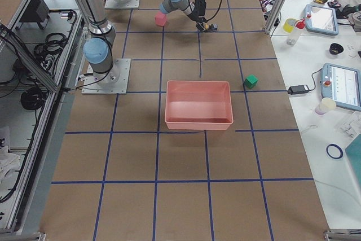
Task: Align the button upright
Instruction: 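Lower the left gripper and close it around the switch body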
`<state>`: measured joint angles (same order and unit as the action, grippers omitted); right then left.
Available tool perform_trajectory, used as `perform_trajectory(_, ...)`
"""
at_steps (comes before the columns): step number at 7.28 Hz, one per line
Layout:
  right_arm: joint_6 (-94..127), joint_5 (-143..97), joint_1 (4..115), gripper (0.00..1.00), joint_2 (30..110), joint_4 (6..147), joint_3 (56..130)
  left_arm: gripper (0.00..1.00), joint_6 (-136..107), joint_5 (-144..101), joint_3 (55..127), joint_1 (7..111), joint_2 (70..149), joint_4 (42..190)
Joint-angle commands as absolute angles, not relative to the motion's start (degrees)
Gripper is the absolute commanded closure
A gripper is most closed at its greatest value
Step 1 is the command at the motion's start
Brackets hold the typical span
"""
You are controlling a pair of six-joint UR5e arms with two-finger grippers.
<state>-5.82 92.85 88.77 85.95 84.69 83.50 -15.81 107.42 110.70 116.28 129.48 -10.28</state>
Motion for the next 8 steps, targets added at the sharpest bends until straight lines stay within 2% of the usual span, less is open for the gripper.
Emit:
perform_trajectory(1,-5.89,92.81,88.77,0.0,85.96,84.9,83.5,0.08,-17.13,108.37,110.74,116.28,129.81,-10.55)
perform_trajectory(2,-5.89,92.73,88.68,0.0,85.96,84.99,83.5,0.08,-18.62,108.37,110.83,116.28,129.9,-10.63)
perform_trajectory(3,-5.89,92.72,88.59,0.0,85.96,85.08,83.5,0.17,-18.72,108.28,110.74,116.28,129.99,-10.63)
perform_trajectory(4,-5.89,92.72,88.59,0.0,85.96,85.08,83.5,0.36,-18.63,108.37,110.83,116.28,129.9,-10.55)
perform_trajectory(5,-5.89,92.72,88.59,0.0,85.96,85.08,83.5,0.44,-18.63,108.46,110.83,116.28,129.99,-10.55)
perform_trajectory(8,-5.54,92.72,88.59,0.0,86.04,85.17,83.41,0.86,-18.37,108.46,110.66,116.28,129.38,-10.46)
